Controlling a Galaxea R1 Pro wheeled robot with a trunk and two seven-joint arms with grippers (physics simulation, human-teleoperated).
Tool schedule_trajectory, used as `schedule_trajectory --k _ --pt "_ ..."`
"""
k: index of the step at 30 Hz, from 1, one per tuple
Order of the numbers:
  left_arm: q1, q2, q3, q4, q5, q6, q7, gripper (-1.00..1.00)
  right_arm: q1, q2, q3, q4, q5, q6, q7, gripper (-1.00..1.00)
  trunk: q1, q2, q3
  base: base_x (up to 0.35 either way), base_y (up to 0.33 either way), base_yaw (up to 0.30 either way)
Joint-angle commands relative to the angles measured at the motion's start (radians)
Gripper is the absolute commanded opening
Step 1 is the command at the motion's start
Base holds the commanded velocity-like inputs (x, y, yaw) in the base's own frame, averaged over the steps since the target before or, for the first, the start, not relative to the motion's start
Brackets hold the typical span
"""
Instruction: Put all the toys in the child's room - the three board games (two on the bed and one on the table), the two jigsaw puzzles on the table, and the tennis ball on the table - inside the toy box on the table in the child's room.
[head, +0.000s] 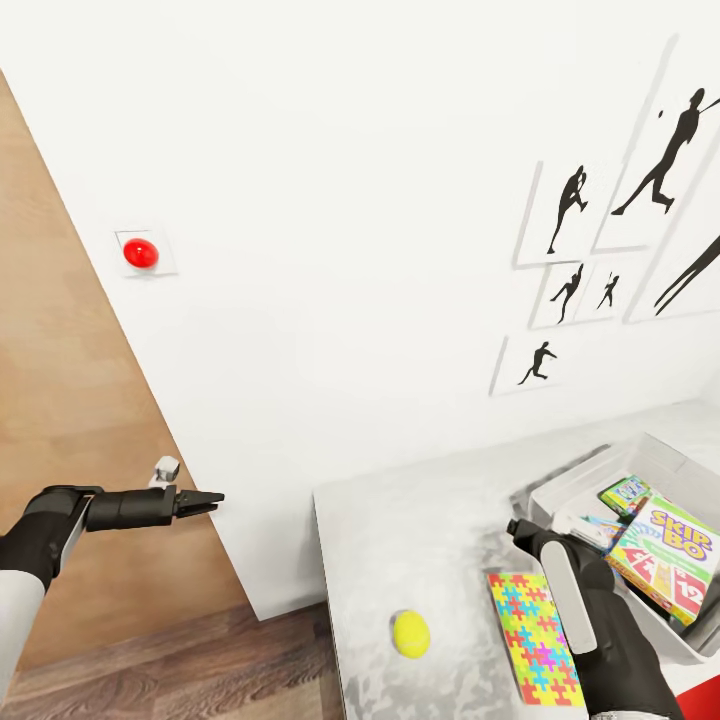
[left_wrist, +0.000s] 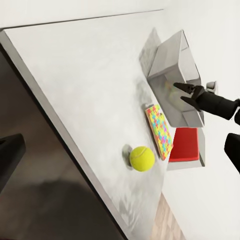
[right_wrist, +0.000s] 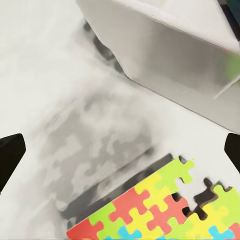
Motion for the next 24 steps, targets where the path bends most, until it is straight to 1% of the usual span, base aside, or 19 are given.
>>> schedule_trajectory --k 1,3,8,13,24 --pt "-0.001 -0.001 0.004 -0.001 -0.011 0.011 -0.008 1.0 -0.013 0.0 0.0 0.027 -0.009 -0.013 -0.009 1.0 0.001 -0.002 -0.002 0.0 0.0 0.0" --pt "-0.001 -0.001 0.004 -0.001 -0.011 0.011 -0.008 1.0 -0.031 -0.001 0.0 0.071 -0.005 -0.028 -0.009 1.0 0.001 -0.002 -0.002 0.0 0.0 0.0" --pt "-0.001 0.0 0.005 -0.001 -0.011 0.011 -0.008 1.0 -0.065 -0.004 0.001 0.146 -0.001 -0.058 -0.009 1.0 0.001 -0.002 -0.002 0.0 0.0 0.0" --pt "-0.001 0.003 0.005 -0.001 -0.011 0.011 -0.008 1.0 -0.078 -0.006 0.002 0.168 0.001 -0.082 -0.01 1.0 0.001 -0.002 -0.002 0.0 0.0 0.0" --pt "-0.001 0.002 0.005 -0.001 -0.011 0.011 -0.008 1.0 -0.081 -0.009 0.002 0.177 0.002 -0.084 -0.02 1.0 0.001 -0.002 -0.002 0.0 0.0 0.0"
